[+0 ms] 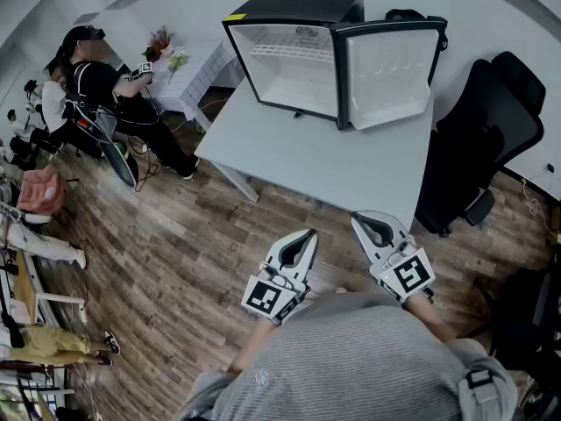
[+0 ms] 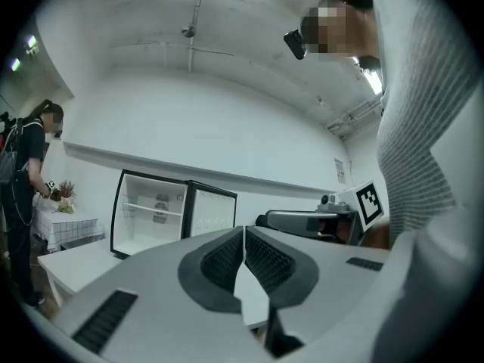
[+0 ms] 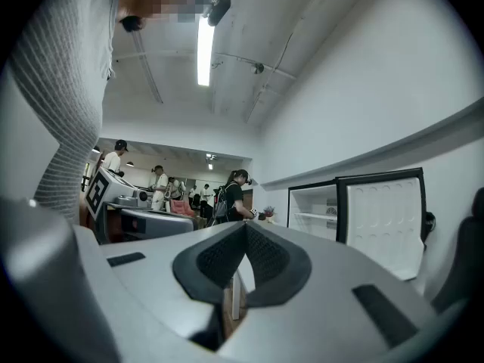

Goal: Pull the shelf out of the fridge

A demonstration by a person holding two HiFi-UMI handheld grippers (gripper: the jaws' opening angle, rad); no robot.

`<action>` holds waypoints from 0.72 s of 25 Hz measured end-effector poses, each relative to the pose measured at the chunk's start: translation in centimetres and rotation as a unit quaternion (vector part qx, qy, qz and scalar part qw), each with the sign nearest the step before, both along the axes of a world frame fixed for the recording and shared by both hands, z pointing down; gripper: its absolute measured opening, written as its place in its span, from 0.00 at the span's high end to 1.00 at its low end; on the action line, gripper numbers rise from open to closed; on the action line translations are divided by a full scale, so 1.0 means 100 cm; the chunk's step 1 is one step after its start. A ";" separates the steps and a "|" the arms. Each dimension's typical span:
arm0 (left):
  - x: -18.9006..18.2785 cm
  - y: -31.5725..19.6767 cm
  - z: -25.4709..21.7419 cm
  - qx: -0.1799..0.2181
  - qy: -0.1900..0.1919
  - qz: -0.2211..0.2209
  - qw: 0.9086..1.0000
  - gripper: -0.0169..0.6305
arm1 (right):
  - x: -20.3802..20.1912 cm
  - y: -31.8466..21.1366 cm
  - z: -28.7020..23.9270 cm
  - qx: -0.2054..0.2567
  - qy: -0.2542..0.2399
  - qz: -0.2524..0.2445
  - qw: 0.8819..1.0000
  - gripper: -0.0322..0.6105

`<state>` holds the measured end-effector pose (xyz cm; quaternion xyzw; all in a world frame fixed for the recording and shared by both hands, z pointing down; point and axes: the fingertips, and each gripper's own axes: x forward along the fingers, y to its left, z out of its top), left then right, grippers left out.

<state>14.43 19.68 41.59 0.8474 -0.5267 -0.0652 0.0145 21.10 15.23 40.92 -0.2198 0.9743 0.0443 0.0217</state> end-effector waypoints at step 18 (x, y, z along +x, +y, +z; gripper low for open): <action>-0.004 0.006 0.020 -0.016 -0.010 -0.001 1.000 0.95 | -0.002 0.005 0.000 0.003 0.002 -0.009 1.000 0.93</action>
